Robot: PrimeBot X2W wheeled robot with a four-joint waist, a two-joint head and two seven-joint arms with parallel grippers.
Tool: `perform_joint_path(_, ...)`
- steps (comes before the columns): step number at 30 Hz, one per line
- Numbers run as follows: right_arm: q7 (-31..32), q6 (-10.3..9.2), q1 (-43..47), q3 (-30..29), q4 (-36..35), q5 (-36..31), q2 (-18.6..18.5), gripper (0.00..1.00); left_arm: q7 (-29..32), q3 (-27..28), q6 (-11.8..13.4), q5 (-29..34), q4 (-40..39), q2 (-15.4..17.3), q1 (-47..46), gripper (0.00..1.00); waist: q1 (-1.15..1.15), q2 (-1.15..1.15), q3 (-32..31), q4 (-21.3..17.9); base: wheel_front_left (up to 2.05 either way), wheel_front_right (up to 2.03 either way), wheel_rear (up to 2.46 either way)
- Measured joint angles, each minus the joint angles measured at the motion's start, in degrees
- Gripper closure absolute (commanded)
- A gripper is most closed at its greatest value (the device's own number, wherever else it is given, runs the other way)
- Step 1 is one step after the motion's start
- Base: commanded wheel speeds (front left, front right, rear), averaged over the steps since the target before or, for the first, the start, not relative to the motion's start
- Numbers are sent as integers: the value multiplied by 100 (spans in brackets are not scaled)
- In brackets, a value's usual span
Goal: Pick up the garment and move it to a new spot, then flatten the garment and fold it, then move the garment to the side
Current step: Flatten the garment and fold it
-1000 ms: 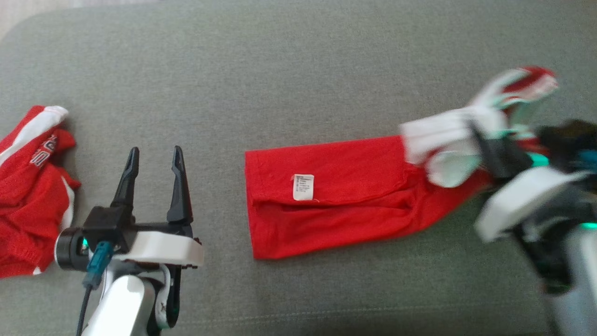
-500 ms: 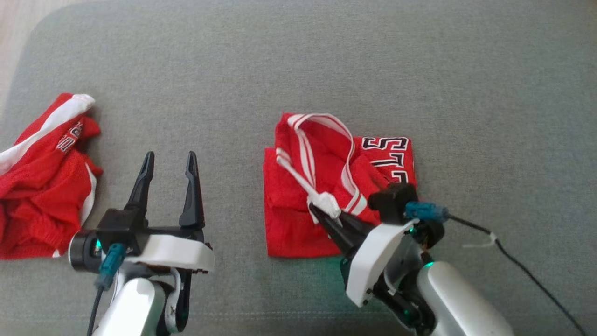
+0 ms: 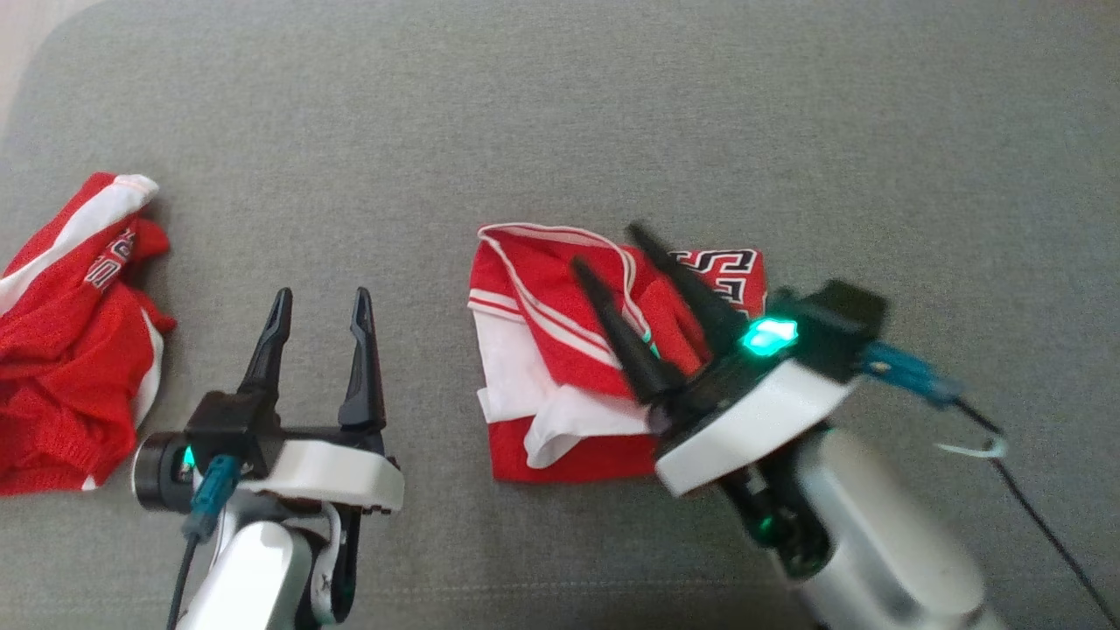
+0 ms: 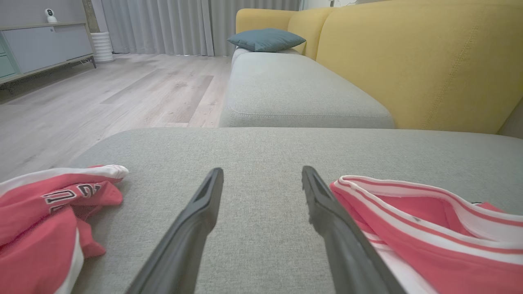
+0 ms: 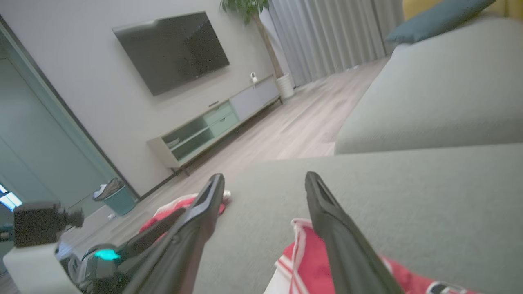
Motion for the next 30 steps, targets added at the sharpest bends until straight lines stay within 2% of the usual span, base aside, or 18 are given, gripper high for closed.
perform_joint_path(3, -232, 0, 15, -494, -270, -382, -34, 0, 0, 3, 4, 0, -1, 5, -1, 0, 0, 0, 8, -61, 0, 0, 0)
perform_joint_path(7, -337, 0, 211, -1664, -610, -1113, -322, 0, 0, 16, 11, 2, -27, 48, -1, 0, 0, 0, 12, -143, 0, 0, 0)
perform_joint_path(10, -324, 0, 724, -2509, -757, -1438, -491, 0, 1, 32, 64, 5, -73, 87, -1, 0, 0, 0, 11, -193, 0, 0, 0)
perform_joint_path(14, -216, 0, 1438, -3170, -898, -1608, -514, 0, 8, 54, 120, 9, -121, 164, 1, 0, 0, 0, -5, -263, 0, 0, 0)
perform_joint_path(18, -149, 0, 1739, -3384, -1046, -1670, -422, 0, 11, 76, 177, 9, -190, 220, 9, 0, 0, 0, -36, -322, 0, 0, 0)
perform_joint_path(30, -67, 0, 1805, -3341, -1168, -1672, -287, 0, 66, 73, 261, 19, -291, 259, 23, 0, 0, 0, -55, -372, 0, 0, 0)
